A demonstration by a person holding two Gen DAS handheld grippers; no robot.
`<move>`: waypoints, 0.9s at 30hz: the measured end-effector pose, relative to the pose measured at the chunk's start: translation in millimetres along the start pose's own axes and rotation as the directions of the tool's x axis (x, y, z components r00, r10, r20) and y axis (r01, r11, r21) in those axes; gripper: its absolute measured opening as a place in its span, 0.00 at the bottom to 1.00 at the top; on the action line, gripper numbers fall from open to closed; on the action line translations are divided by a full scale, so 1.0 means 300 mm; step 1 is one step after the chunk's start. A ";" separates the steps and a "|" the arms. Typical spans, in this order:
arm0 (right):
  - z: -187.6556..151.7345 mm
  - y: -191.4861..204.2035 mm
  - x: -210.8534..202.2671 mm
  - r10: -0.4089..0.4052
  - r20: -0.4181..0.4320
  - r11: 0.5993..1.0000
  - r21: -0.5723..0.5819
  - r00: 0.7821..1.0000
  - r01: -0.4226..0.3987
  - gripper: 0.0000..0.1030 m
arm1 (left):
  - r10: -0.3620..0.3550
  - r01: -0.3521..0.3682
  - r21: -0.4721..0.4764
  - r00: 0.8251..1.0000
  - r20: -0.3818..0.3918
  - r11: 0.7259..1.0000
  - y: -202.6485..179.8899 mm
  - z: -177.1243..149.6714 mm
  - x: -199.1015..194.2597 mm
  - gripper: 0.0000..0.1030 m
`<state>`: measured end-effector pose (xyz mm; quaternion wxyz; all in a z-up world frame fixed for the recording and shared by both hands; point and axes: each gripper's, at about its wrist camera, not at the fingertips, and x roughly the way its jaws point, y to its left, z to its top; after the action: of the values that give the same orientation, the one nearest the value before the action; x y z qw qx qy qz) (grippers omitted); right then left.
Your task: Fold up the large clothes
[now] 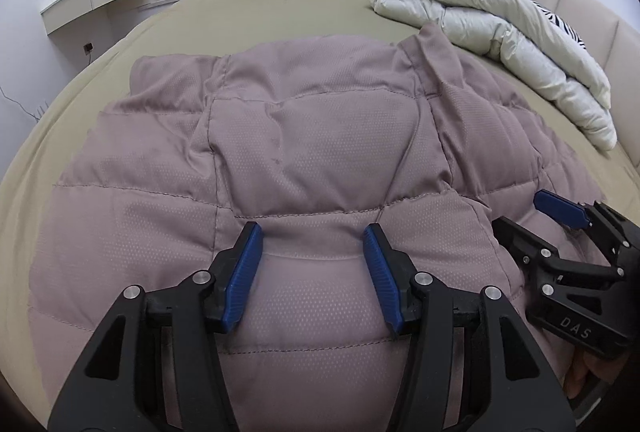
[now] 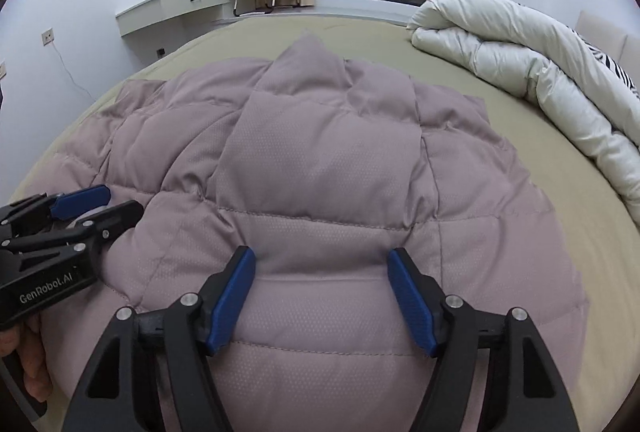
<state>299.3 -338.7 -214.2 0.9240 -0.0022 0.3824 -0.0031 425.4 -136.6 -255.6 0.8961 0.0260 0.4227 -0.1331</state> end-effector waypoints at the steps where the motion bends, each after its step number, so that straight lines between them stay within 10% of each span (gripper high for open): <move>1: -0.006 0.002 0.003 -0.007 0.006 1.000 -0.004 1.000 0.007 0.70 | 0.002 -0.002 0.000 1.000 0.000 1.000 -0.001 -0.003 0.013 0.50; 14: -0.070 -0.056 -0.320 0.045 0.028 0.992 0.117 0.999 -0.048 0.64 | 0.003 -0.002 -0.070 1.000 0.011 0.998 0.023 -0.128 -0.205 0.50; 27: -0.150 -0.033 -0.145 0.014 -0.193 0.997 0.073 0.981 0.000 0.70 | 0.015 -0.019 -0.035 0.995 -0.101 0.999 0.001 -0.212 -0.076 0.50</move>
<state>236.8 -348.3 -215.4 0.8820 0.0332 0.4699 -0.0142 363.8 -121.1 -279.0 0.8750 0.0201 0.4694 -0.1164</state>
